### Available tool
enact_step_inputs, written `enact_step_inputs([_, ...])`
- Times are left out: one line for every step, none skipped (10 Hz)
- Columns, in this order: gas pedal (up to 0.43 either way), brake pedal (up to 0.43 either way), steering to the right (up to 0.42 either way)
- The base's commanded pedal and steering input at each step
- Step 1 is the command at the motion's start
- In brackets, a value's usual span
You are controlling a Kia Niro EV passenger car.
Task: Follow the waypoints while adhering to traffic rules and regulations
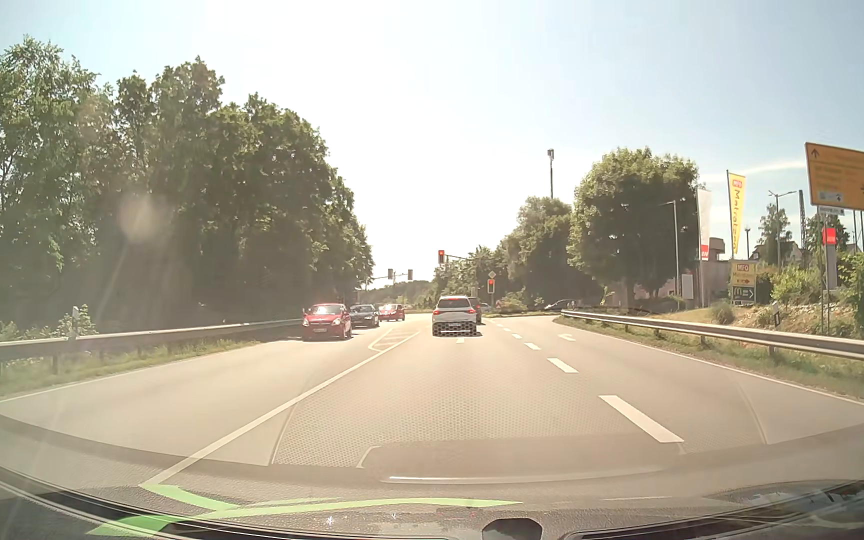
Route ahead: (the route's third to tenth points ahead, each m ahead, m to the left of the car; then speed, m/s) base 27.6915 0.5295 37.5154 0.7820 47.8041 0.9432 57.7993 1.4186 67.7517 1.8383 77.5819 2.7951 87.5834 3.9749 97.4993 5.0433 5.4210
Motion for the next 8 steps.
enact_step_inputs([0.000,0.000,0.003])
enact_step_inputs([0.000,0.000,0.003])
enact_step_inputs([0.000,0.000,0.003])
enact_step_inputs([0.000,0.000,0.003])
enact_step_inputs([0.000,0.000,0.003])
enact_step_inputs([0.000,0.000,0.002])
enact_step_inputs([0.000,0.000,0.002])
enact_step_inputs([0.000,0.000,0.002])
